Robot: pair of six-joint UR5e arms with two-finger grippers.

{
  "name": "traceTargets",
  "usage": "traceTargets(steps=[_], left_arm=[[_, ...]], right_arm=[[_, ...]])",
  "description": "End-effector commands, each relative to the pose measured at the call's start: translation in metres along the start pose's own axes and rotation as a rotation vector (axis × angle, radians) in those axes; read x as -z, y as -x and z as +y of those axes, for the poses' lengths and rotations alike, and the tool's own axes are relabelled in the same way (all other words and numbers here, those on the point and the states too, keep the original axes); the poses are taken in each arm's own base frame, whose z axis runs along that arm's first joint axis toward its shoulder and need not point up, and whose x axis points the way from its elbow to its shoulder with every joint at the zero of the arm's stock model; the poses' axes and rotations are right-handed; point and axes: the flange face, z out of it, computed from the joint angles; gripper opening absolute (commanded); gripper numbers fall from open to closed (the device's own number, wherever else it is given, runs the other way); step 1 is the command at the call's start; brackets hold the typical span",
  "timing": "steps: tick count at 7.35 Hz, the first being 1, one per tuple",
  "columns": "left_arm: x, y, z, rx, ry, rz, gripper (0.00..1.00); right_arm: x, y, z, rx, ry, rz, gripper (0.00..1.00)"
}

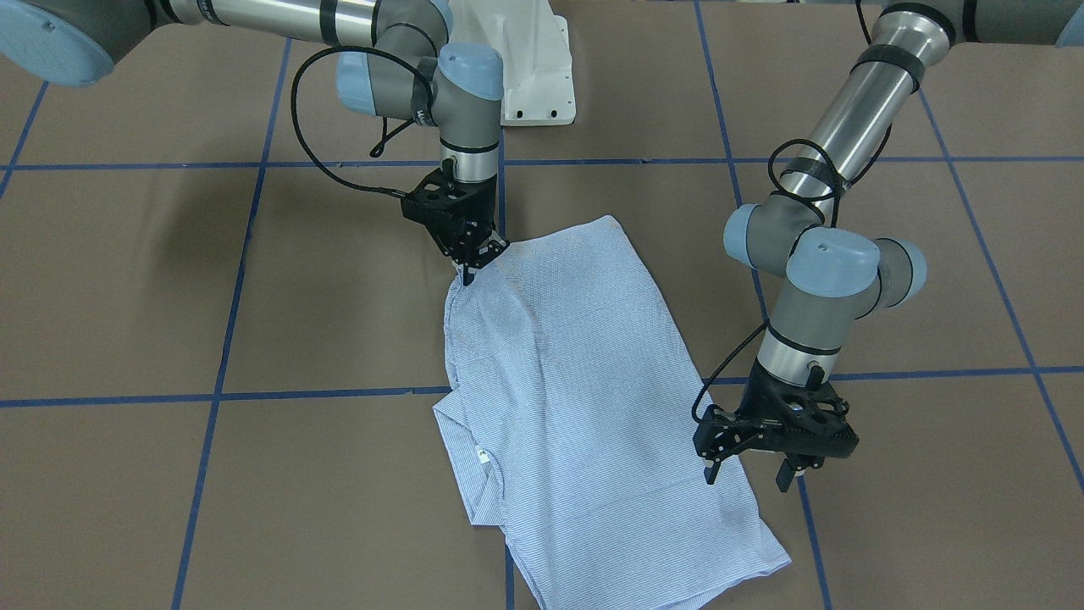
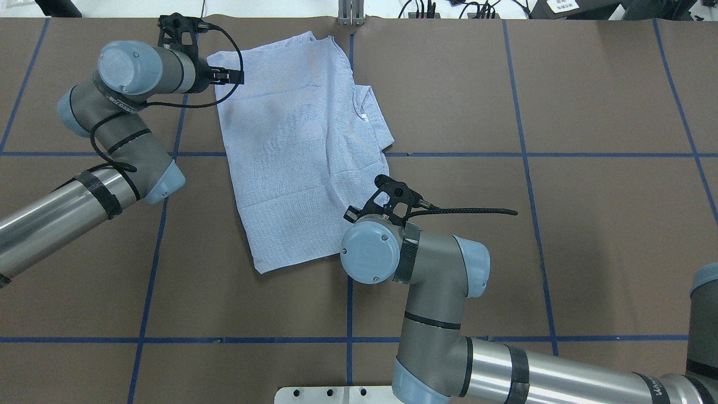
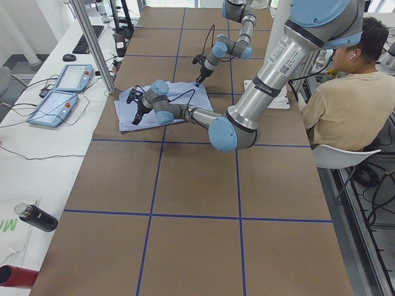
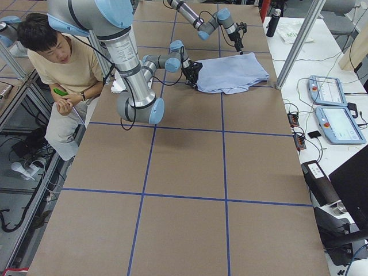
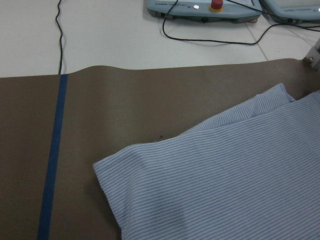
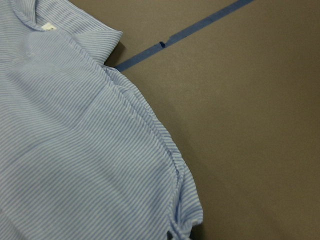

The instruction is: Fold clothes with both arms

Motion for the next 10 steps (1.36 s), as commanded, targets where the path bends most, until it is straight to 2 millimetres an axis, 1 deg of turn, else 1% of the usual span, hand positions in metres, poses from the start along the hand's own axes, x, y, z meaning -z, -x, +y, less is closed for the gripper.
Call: traceTargets(steps=[1,2,3,4,5,6,7,8,9,10], left_arm=[[0.017,-0.015,-0.006,0.002,-0.020,0.041,1.00],[0.047,-0.015,0.001,0.035,-0.039,0.087,1.00],[0.087,-0.022,0.013,0.105,0.003,0.179,1.00],[0.136,-0.024,0.040,0.218,0.083,0.284,1.00],[0.193,-0.047,0.100,0.295,0.151,0.373,1.00],[0.236,-0.055,0.137,0.373,0.212,0.418,1.00],[0.251,-0.056,0.185,0.463,0.259,0.390,1.00],[0.246,-0.078,0.236,0.569,0.261,0.347,1.00],[0.243,-0.101,0.278,0.667,0.279,0.311,0.99],[0.241,-0.121,0.311,0.775,0.298,0.251,0.89]], right_arm=[[0.036,-0.014,-0.019,-0.012,0.015,-0.058,0.00],[0.052,-0.043,-0.032,-0.016,0.019,-0.079,0.00],[0.062,-0.067,-0.024,-0.009,0.029,-0.089,0.00],[0.077,-0.075,-0.015,0.001,0.013,-0.121,0.00],[0.081,-0.074,-0.015,0.000,0.017,-0.130,0.00],[0.088,-0.072,-0.016,-0.004,0.023,-0.143,0.00],[0.088,-0.071,-0.018,-0.008,0.019,-0.144,0.00],[0.089,-0.070,-0.024,-0.016,0.011,-0.148,0.00],[0.089,-0.069,-0.027,-0.018,0.007,-0.149,0.00],[0.089,-0.069,-0.027,-0.018,0.007,-0.149,0.00]])
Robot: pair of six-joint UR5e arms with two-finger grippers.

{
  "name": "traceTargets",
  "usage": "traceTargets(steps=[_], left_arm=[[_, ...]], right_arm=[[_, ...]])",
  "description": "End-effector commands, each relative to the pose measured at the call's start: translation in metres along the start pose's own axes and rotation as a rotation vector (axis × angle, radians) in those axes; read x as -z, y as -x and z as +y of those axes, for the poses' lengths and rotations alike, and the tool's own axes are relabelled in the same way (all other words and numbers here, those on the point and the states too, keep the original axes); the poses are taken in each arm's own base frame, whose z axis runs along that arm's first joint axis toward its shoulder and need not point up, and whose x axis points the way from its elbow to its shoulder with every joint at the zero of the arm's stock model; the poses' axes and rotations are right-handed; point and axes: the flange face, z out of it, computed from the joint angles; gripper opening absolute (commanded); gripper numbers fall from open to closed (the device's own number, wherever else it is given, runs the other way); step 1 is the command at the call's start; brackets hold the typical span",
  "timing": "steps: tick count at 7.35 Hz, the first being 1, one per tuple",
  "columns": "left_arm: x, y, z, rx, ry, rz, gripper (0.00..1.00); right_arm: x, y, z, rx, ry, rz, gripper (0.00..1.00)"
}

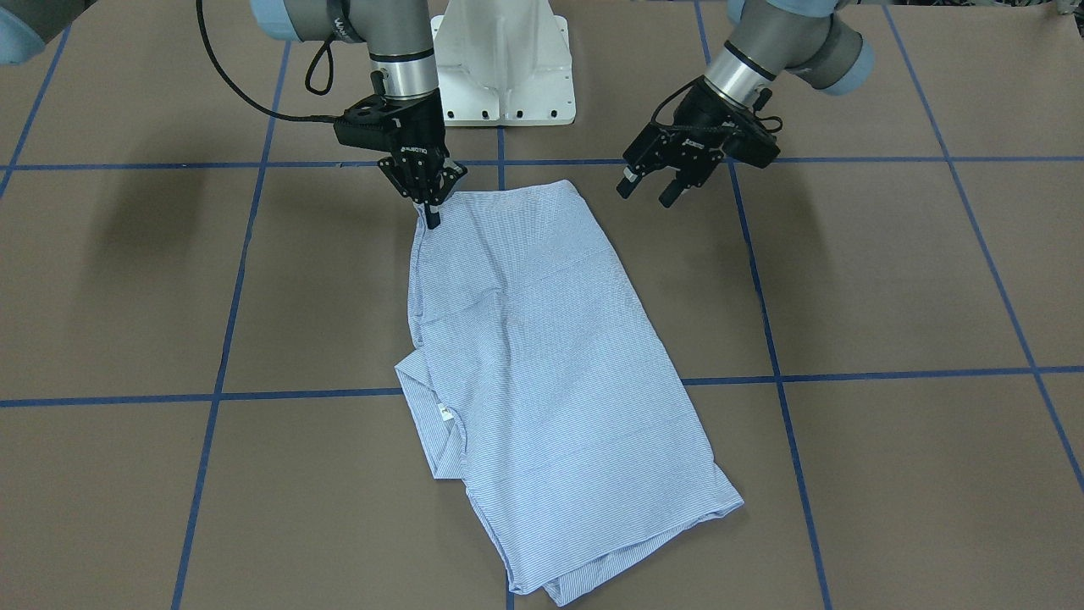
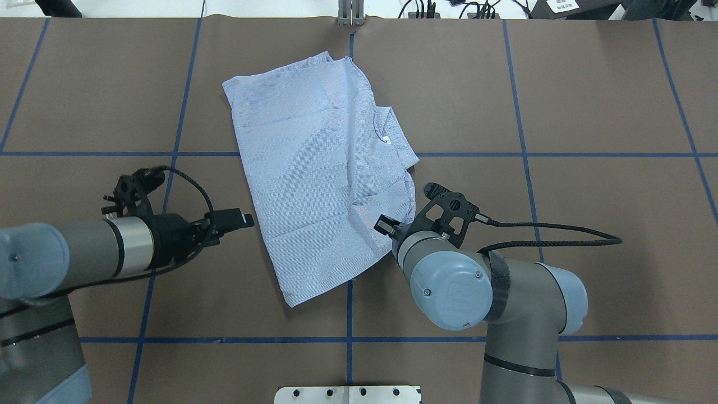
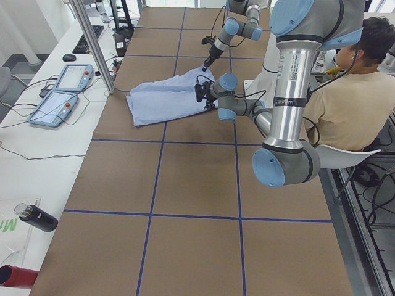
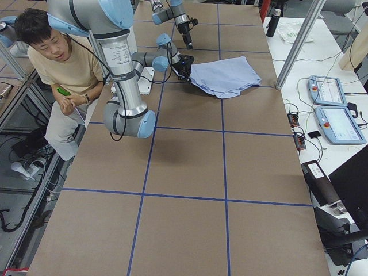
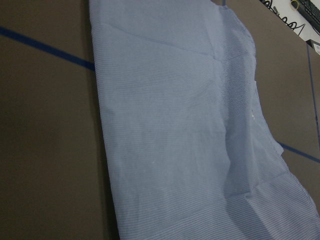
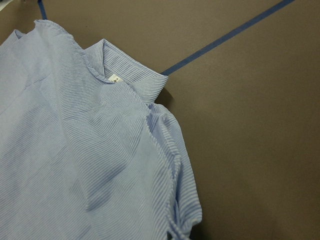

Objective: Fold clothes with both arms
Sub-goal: 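Lower the left gripper to the shirt's near edge and grasp it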

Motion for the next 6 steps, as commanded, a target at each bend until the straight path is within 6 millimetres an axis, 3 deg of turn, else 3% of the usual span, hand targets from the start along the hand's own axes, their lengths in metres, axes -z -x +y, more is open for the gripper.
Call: traceTargets(steps=[1,3,6], left_arm=[[-0.029,-0.008,0.077,0.213,-0.005,-0.057,0.77],[-0.064,-0.039,0.112,0.274,0.002,-0.114,0.75],[-0.085,-0.037,0.119,0.277,-0.004,-0.135,0.75]], right_arm=[[0.000,0.001,-0.002,-0.004,-0.004,-0.001,0.00],[0.001,0.001,-0.003,-0.005,-0.003,-0.003,0.00],[0.001,0.001,-0.003,-0.005,-0.004,-0.003,0.00]])
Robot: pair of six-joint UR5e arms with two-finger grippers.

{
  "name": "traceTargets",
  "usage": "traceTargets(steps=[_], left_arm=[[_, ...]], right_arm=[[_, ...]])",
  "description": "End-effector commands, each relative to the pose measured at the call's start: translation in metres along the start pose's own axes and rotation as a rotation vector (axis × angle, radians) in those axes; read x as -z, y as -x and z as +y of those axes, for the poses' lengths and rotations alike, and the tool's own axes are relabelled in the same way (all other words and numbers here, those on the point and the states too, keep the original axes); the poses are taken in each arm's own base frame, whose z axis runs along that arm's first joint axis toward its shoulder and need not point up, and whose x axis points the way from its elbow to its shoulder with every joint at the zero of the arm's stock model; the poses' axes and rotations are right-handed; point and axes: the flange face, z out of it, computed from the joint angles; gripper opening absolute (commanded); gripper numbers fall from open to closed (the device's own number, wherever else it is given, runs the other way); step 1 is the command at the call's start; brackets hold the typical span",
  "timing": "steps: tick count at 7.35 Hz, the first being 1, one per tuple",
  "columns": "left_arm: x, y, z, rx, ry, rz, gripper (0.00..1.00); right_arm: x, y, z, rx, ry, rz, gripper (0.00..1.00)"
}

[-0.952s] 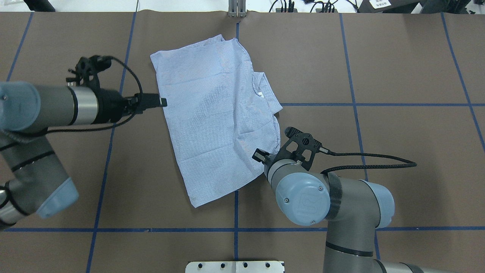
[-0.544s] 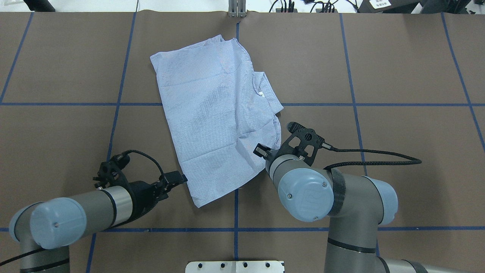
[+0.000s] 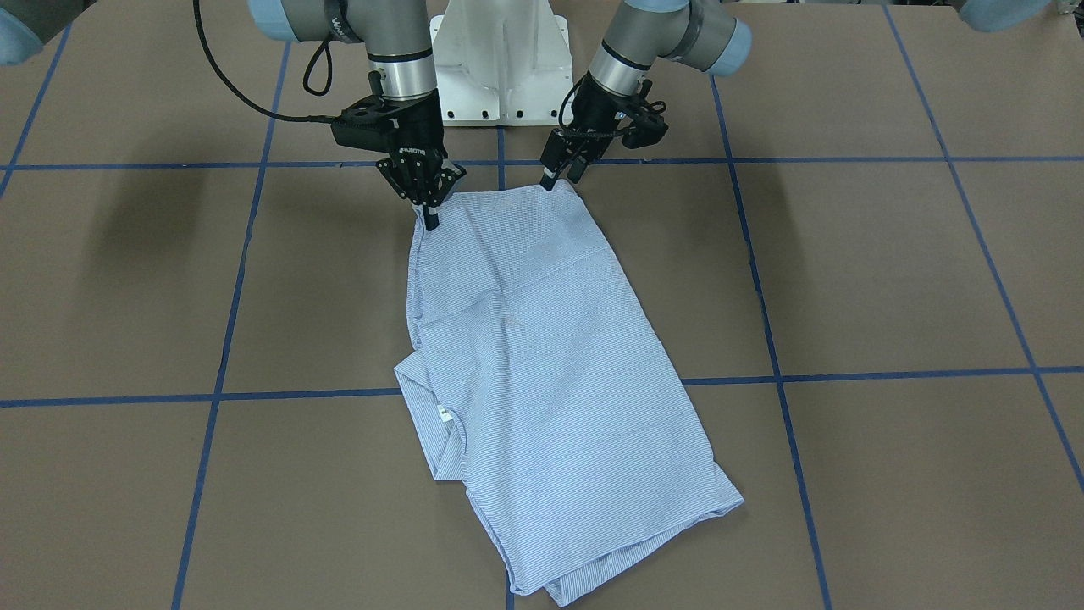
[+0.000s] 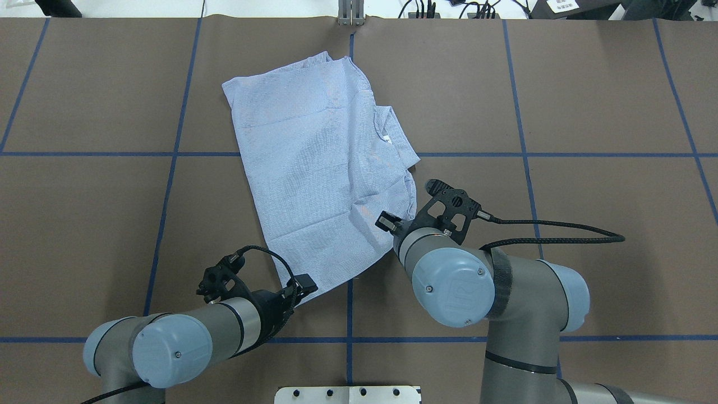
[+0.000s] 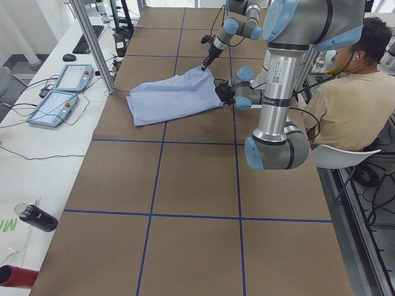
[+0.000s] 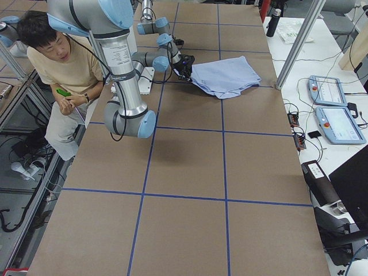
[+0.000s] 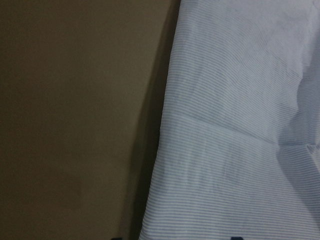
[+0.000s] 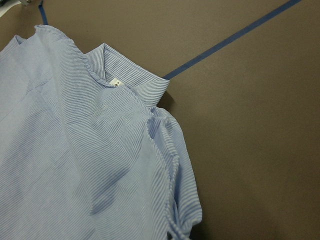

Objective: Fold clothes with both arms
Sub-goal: 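Lower the left gripper to the shirt's near edge and grasp it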

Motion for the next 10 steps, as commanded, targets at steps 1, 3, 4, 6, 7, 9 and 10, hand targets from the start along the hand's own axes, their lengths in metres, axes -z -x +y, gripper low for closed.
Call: traceTargets(steps=[1,3,4,6,7,9,10], left_arm=[[-0.006,0.001,0.003,0.002,-0.002,-0.009,0.73],[-0.006,-0.001,0.000,0.005,-0.010,-0.004,0.59],[-0.006,-0.001,-0.002,0.006,-0.018,-0.001,0.27],[0.002,-0.005,-0.006,-0.002,-0.016,0.013,0.00],[0.015,-0.014,-0.006,0.002,-0.004,0.039,0.00],[0.087,-0.035,-0.008,0.001,0.056,0.129,0.00],[0.128,-0.041,-0.010,-0.010,0.107,0.162,0.00]], right_arm=[[0.000,0.000,-0.001,-0.001,-0.001,-0.001,0.00],[0.000,0.000,-0.001,-0.002,-0.002,0.001,0.00],[0.000,0.000,-0.001,-0.002,-0.002,0.001,0.00],[-0.003,-0.004,-0.002,0.002,-0.004,0.008,0.00],[-0.008,-0.014,-0.003,0.007,-0.009,0.024,0.00],[0.028,-0.032,-0.003,0.010,0.020,-0.018,0.00],[0.049,-0.046,0.010,0.031,0.043,-0.040,0.00]])
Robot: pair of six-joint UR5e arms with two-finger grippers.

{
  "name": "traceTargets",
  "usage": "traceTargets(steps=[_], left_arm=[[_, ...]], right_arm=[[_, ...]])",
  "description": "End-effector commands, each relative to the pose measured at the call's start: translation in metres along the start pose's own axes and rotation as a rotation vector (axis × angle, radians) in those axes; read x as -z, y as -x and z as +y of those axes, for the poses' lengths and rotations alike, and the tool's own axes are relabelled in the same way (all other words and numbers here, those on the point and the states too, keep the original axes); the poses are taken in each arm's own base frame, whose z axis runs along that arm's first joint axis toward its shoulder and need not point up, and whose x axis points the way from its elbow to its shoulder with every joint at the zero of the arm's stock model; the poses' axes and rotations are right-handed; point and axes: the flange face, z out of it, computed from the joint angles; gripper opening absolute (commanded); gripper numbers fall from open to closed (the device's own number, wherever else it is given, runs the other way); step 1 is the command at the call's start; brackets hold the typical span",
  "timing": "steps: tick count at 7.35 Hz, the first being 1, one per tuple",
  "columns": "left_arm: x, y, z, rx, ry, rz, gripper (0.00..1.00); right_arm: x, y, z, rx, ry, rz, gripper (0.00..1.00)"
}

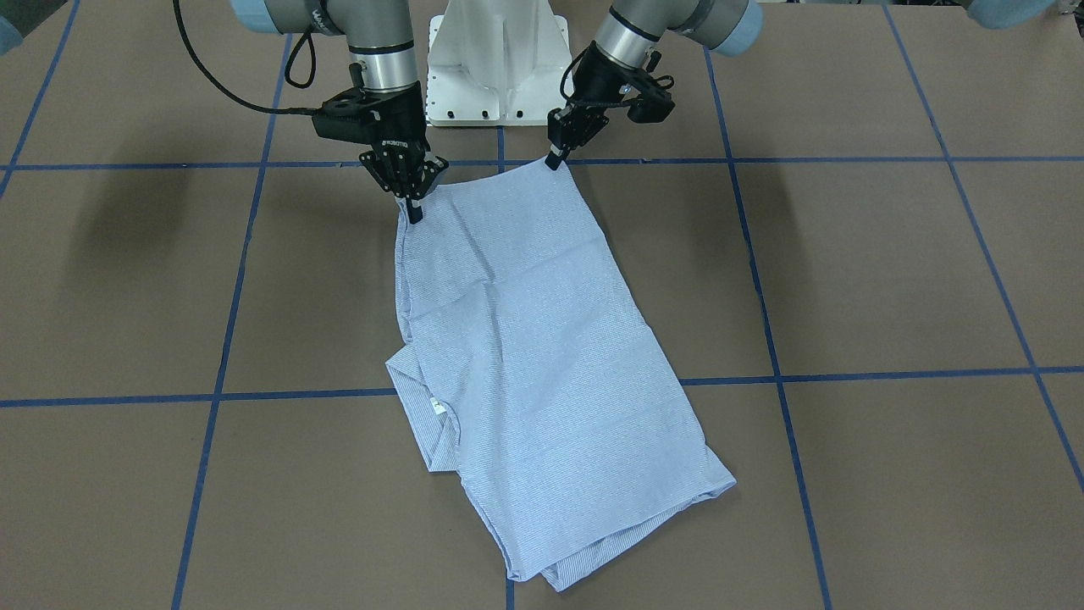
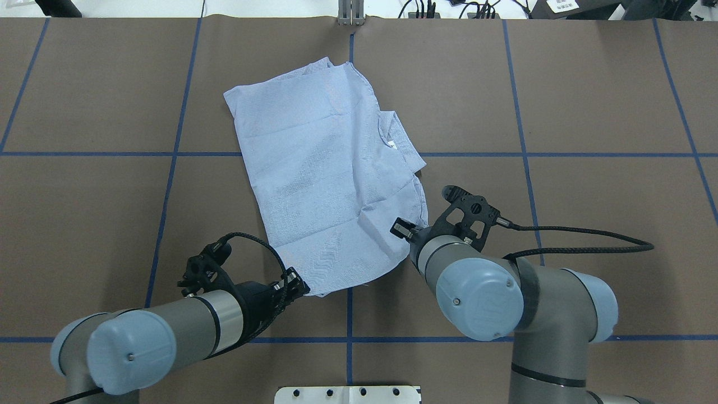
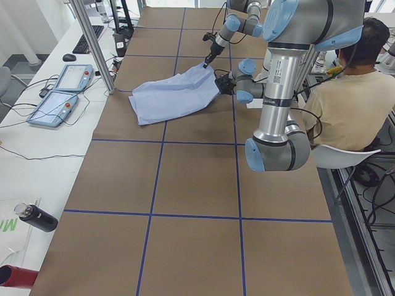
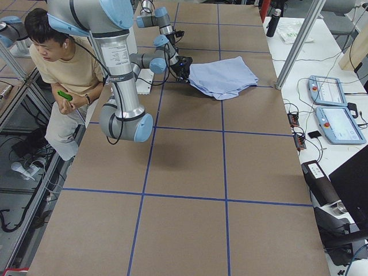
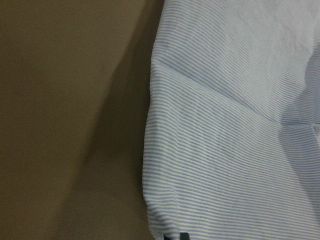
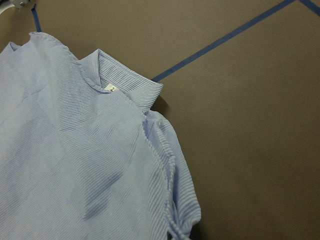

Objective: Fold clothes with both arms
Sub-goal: 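Lower the left gripper to the shirt's near edge and grasp it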

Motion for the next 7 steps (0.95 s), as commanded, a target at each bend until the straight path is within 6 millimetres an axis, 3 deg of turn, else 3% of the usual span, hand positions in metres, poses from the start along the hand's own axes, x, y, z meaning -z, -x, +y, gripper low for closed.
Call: traceTargets(steps=[1,2,3,4,5,6,7], left_arm=[[0.074,-0.022,0.002,-0.007,0.083,0.047,0.00],[0.105,-0.037,0.007,-0.006,0.113,0.046,0.00],[0.126,-0.048,0.008,-0.007,0.125,0.024,0.00],[0.128,-0.053,-0.004,-0.022,0.104,0.007,0.00],[0.123,-0.059,-0.024,-0.081,0.050,0.008,0.00],[0.101,-0.057,-0.052,-0.119,-0.028,-0.029,0.00],[0.076,-0.070,-0.079,-0.167,-0.110,-0.060,0.00]], right_arm=[[0.048,-0.016,0.029,0.024,0.049,-0.046,0.00],[0.089,-0.015,0.040,0.033,0.073,-0.044,0.00],[0.121,-0.017,0.030,0.038,0.083,-0.043,0.00],[0.129,-0.015,0.024,0.034,0.084,-0.051,0.00],[0.120,-0.008,0.028,0.035,0.072,-0.042,0.00],[0.090,0.020,0.026,0.030,0.020,-0.022,0.00],[0.066,0.050,0.014,0.008,-0.031,-0.011,0.00]])
